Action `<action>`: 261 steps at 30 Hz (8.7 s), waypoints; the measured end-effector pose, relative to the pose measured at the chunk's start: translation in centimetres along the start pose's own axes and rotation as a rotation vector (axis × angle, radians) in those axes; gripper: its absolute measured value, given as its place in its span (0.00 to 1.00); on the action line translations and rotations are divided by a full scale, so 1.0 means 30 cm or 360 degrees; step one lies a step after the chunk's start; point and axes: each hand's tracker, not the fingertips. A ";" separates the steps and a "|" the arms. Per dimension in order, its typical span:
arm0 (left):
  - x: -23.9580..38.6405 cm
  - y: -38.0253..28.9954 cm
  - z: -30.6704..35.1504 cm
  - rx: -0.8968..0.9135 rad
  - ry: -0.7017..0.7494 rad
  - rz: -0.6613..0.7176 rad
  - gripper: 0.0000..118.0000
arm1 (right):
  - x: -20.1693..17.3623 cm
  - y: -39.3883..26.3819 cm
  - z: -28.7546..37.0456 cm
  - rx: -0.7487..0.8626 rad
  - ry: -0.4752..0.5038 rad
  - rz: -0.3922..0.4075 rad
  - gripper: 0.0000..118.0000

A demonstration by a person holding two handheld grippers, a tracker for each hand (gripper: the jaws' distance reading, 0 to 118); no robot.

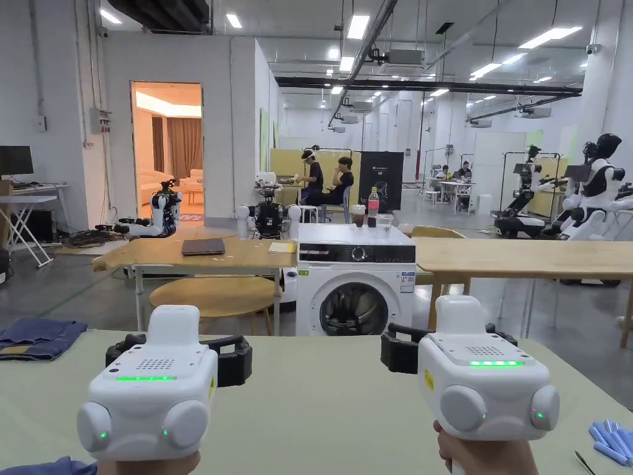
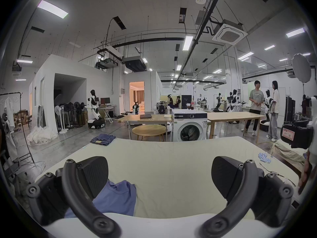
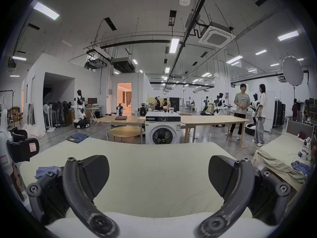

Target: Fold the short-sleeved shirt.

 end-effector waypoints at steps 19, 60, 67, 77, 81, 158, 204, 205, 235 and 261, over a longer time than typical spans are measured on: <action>-0.029 -0.022 0.003 -0.0019 0.0004 0.0079 1.00 | 0.004 -0.006 0.009 0.0056 0.0030 -0.0064 0.98; -0.036 -0.021 0.028 0.0087 0.0002 -0.0074 0.99 | 0.046 -0.029 0.049 0.0061 0.0025 -0.0081 0.98; -0.024 0.003 0.021 0.0070 -0.0025 -0.0042 0.99 | 0.033 -0.037 0.036 0.0061 0.0023 -0.0043 0.98; -0.023 -0.014 0.022 0.0071 0.0019 -0.0025 0.57 | 0.029 -0.042 0.029 -0.0013 0.0058 -0.0006 0.73; -0.031 -0.028 0.016 0.0032 0.0057 -0.0018 0.00 | 0.016 -0.049 0.040 0.0012 -0.0065 0.0080 0.00; -0.172 -0.500 -0.704 -0.0977 -0.0303 -0.0020 0.03 | -0.278 -0.573 -0.136 -0.0439 0.0471 0.0142 0.00; -0.280 -0.453 0.134 -0.0390 0.0045 -0.0052 0.00 | 0.063 -0.445 0.083 -0.0249 0.0158 -0.0046 0.00; -0.291 -0.465 0.128 -0.0457 0.0077 -0.0045 0.00 | 0.061 -0.450 0.085 -0.0256 0.0154 -0.0071 0.00; -0.367 -0.873 -0.648 -0.1303 -0.0061 -0.0245 0.07 | 0.389 -0.670 -0.163 -0.0753 -0.0108 0.0019 0.00; -0.347 -0.652 -0.502 -0.1109 -0.0003 -0.0303 0.01 | 0.540 -0.885 -0.451 -0.1058 0.0120 -0.0115 0.06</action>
